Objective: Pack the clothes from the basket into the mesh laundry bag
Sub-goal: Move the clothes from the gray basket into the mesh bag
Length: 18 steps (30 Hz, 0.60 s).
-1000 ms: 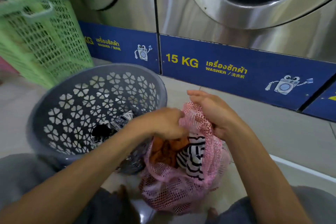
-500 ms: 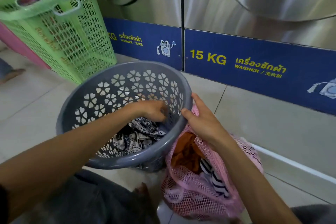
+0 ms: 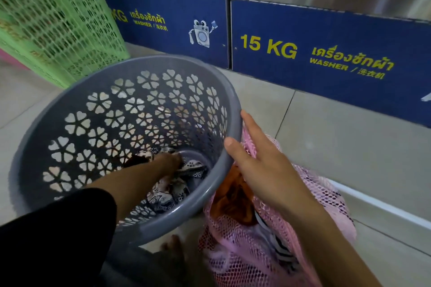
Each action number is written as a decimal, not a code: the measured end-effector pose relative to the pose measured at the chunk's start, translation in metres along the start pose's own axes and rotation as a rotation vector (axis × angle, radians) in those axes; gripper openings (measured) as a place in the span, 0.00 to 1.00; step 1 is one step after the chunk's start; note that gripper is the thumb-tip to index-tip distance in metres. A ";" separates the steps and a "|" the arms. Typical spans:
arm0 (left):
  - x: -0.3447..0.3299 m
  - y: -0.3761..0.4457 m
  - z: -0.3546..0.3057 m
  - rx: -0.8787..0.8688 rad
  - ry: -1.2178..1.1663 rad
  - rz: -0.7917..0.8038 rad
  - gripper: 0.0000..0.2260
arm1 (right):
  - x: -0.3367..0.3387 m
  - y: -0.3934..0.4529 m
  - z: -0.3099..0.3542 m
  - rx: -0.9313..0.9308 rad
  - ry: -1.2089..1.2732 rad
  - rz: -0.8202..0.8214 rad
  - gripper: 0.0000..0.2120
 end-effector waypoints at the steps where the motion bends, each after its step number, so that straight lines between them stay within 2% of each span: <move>1: -0.002 0.002 0.001 -0.016 0.010 0.002 0.43 | 0.000 0.000 0.000 0.000 -0.006 0.002 0.29; 4: 0.019 -0.010 0.010 -0.013 -0.057 -0.017 0.33 | -0.001 0.001 0.001 0.008 -0.009 -0.004 0.30; 9: 0.096 -0.095 0.026 -0.095 -0.362 -0.196 0.32 | -0.002 0.007 -0.003 0.011 0.098 -0.041 0.31; 12: 0.122 -0.158 0.044 -0.130 -0.592 -0.263 0.41 | -0.003 0.006 -0.004 0.033 0.167 -0.036 0.32; 14: 0.138 -0.203 0.051 -0.175 -0.744 -0.320 0.42 | -0.002 0.001 -0.002 0.042 0.201 -0.020 0.33; 15: 0.144 -0.223 0.053 -0.182 -0.808 -0.356 0.40 | -0.001 -0.001 -0.002 0.041 0.206 -0.014 0.33; 18: 0.158 -0.277 0.058 -0.161 -1.004 -0.518 0.20 | 0.007 -0.010 -0.003 0.017 0.171 -0.014 0.33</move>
Point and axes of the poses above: each hand's wrist, its own y-axis towards the middle knuckle, its own x-axis out of the back of the hand, z = x × y, the point moved 8 cm from there along y, towards the middle knuckle, and after that the axes turned 3 degrees about -y, right-handed, at the moved point
